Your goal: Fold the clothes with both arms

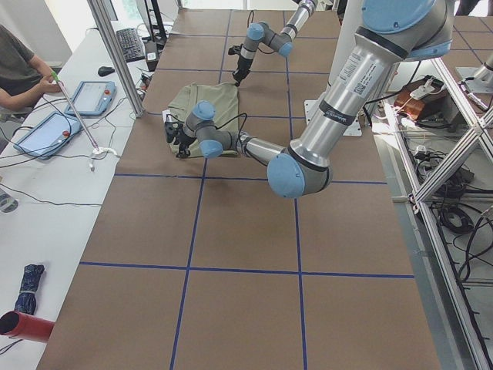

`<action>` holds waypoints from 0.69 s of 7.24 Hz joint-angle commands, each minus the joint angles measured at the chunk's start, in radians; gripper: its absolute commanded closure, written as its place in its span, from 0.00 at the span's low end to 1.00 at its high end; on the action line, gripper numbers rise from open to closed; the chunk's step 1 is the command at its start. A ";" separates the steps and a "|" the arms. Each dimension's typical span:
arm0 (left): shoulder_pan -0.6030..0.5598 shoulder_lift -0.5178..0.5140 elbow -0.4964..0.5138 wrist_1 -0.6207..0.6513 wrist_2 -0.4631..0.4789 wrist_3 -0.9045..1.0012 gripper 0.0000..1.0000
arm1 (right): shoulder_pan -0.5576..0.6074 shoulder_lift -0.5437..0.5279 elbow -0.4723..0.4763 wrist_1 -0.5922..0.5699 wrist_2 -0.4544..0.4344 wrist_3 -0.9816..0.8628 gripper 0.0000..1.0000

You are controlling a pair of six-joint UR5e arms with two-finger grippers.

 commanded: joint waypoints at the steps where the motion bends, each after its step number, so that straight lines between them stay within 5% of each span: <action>1: 0.000 0.004 0.000 -0.003 -0.003 0.001 0.33 | 0.008 -0.037 0.093 -0.013 0.005 0.003 1.00; 4: 0.014 0.030 -0.110 -0.006 -0.013 -0.006 0.33 | -0.202 -0.165 0.444 -0.366 0.017 0.079 1.00; 5: 0.015 0.057 -0.159 -0.006 -0.100 -0.008 0.31 | -0.307 -0.203 0.554 -0.477 0.026 0.102 1.00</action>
